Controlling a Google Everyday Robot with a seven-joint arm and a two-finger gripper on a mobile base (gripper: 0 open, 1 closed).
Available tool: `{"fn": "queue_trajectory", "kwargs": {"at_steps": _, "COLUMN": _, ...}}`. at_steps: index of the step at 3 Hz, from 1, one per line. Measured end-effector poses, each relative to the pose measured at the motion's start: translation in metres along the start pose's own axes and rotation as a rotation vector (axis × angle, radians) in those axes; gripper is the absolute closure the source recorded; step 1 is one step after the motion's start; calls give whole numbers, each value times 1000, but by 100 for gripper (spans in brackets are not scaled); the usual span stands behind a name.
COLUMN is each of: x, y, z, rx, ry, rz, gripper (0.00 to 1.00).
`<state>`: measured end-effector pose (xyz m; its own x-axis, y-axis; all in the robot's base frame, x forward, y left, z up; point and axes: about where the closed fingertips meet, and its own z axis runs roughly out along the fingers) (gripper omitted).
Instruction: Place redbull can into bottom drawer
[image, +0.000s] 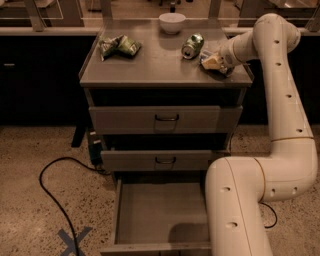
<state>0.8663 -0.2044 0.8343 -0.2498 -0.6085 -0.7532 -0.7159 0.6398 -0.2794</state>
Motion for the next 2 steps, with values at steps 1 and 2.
{"fn": "queue_trajectory", "kwargs": {"at_steps": 1, "x": 0, "y": 0, "z": 0, "rx": 0, "ry": 0, "rz": 0, "gripper": 100}}
{"fn": "queue_trajectory", "kwargs": {"at_steps": 2, "x": -16, "y": -2, "z": -5, "rx": 3, "ry": -39, "rz": -17, "gripper": 100}}
